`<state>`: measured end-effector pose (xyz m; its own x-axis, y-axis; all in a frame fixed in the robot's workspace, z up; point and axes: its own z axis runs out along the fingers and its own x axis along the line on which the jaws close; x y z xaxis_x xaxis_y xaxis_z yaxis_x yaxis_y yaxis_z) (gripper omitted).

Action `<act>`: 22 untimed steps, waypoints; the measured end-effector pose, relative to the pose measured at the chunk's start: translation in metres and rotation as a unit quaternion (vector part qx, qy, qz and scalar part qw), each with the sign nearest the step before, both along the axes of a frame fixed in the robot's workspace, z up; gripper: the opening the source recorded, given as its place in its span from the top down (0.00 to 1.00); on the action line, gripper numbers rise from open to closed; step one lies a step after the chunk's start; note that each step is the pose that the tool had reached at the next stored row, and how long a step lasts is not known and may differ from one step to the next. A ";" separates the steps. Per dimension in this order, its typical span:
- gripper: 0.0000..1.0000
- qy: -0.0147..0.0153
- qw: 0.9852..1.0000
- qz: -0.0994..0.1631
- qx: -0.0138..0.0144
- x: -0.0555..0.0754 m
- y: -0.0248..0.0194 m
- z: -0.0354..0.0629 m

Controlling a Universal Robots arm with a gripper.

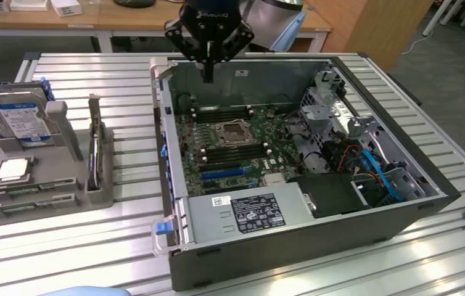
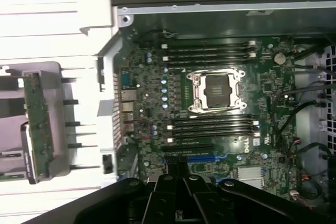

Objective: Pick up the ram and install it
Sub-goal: 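Reach for the ram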

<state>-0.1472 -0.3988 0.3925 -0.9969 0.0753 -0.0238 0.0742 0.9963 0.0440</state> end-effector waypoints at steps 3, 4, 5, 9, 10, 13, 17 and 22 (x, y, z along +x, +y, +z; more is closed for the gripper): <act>0.90 0.000 1.000 0.000 0.000 -0.013 0.0000 -0.0005; 0.90 0.000 1.000 0.000 0.000 -0.017 0.0000 -0.0006; 0.90 0.000 1.000 0.000 0.000 -0.021 0.0000 -0.0008; 0.90 0.000 1.000 0.000 0.000 -0.039 0.0000 -0.0015; 0.90 0.000 1.000 0.000 0.000 -0.042 -0.0001 -0.0018; 0.90 0.000 1.000 0.000 0.000 -0.055 -0.0001 -0.0023; 0.90 0.000 1.000 0.000 0.000 -0.073 -0.0001 -0.0030; 0.90 0.000 1.000 0.000 0.000 -0.095 -0.0001 -0.0038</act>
<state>-0.2425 -0.3989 0.3887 -0.9969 0.0748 -0.0239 0.0737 0.9963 0.0433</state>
